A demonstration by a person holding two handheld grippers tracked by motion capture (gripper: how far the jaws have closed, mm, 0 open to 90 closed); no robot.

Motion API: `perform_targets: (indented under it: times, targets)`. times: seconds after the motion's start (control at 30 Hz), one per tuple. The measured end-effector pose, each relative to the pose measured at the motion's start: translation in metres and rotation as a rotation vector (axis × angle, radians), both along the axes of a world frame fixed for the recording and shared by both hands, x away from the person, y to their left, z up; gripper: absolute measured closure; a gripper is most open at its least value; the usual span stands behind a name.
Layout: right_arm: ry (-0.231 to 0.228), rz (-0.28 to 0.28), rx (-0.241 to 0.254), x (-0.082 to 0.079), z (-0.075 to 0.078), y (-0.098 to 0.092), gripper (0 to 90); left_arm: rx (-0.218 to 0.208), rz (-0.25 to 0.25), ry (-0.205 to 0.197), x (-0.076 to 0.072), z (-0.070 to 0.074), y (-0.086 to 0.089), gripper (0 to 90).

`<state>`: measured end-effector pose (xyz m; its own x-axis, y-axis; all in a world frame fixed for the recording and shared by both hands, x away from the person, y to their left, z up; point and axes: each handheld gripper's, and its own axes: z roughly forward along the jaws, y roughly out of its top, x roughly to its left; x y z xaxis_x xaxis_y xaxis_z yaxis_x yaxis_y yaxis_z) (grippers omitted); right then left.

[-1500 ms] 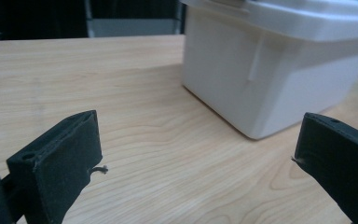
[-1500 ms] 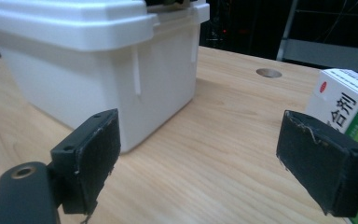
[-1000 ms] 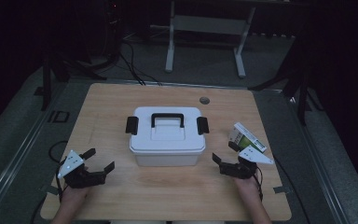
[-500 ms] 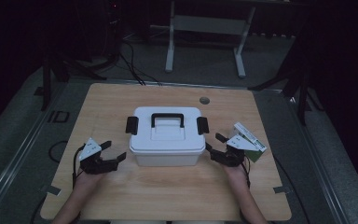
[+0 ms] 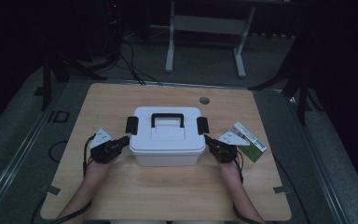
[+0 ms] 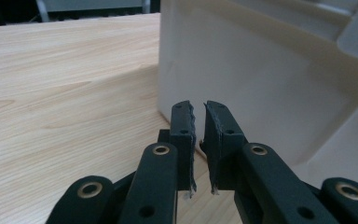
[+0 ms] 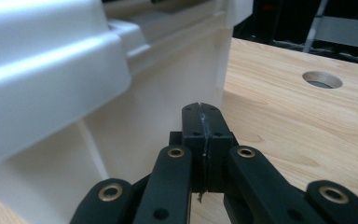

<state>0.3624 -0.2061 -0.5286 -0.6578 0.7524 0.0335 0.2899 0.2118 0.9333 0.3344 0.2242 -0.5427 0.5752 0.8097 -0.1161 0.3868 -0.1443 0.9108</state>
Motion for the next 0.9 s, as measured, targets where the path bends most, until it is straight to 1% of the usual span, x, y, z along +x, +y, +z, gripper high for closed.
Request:
perform_targets:
  times: [0.03,0.07,0.1,0.2,0.23,0.27,0.3,0.33,0.37,0.4,0.43,0.47,0.5,0.6,0.77,0.83,0.87,0.9]
  targets:
    - [-0.001,0.000,-0.002,0.000,0.000,0.001,89.7,0.000,0.000,0.000,0.000,0.000,0.000,85.9]
    - [-0.004,0.003,-0.003,-0.001,0.001,0.002,89.8,-0.004,-0.011,0.002,0.001,0.000,-0.003,87.8]
    - [-0.003,0.007,-0.001,-0.001,0.001,0.002,89.8,-0.005,-0.012,0.003,0.002,0.000,-0.004,89.4]
    - [-0.009,0.018,0.000,-0.003,0.003,0.006,89.7,-0.001,-0.026,-0.004,0.002,-0.001,-0.009,89.7]
    - [-0.010,0.021,-0.001,-0.003,0.003,0.007,89.7,-0.012,-0.037,-0.002,0.003,0.000,-0.010,89.8]
    - [-0.010,0.021,-0.001,-0.003,0.003,0.007,89.7,-0.012,-0.037,-0.002,0.003,0.000,-0.010,89.9]
    - [-0.008,0.024,-0.001,-0.003,0.003,0.008,89.7,-0.014,-0.045,-0.013,0.003,0.000,-0.014,89.9]
    - [-0.010,0.021,-0.001,-0.003,0.003,0.010,89.7,-0.024,-0.051,-0.012,0.003,0.001,-0.015,89.9]
    - [-0.009,0.020,0.002,-0.003,0.003,0.010,89.8,-0.020,-0.043,-0.023,0.003,0.001,-0.016,89.9]
    - [-0.005,0.023,0.007,-0.003,0.003,0.010,89.7,-0.029,-0.042,-0.026,0.003,0.002,-0.016,89.9]
    - [-0.001,0.025,0.012,-0.002,0.002,0.009,89.7,-0.047,-0.048,-0.023,0.004,0.002,-0.014,89.9]
    - [0.000,0.026,0.014,-0.003,0.002,0.009,89.8,-0.051,-0.048,-0.023,0.004,0.002,-0.014,89.9]
    - [0.000,0.026,0.014,-0.003,0.002,0.009,89.8,-0.048,-0.048,-0.026,0.004,0.002,-0.014,89.9]
    - [0.006,0.023,0.018,-0.003,0.003,0.010,89.9,-0.056,-0.046,-0.023,0.004,0.001,-0.015,89.9]
    - [0.014,0.017,0.028,-0.005,0.002,0.010,90.0,-0.045,-0.044,-0.026,0.003,0.002,-0.016,90.0]
    - [0.024,0.020,0.047,-0.006,0.001,0.008,90.0,-0.051,-0.047,-0.022,0.002,0.002,-0.017,90.0]
    - [0.024,0.020,0.047,-0.006,0.001,0.008,90.0,-0.051,-0.047,-0.022,0.002,0.002,-0.017,90.0]
    - [0.020,0.022,0.044,-0.007,0.001,0.008,90.0,-0.058,-0.055,-0.014,0.000,0.002,-0.017,90.0]
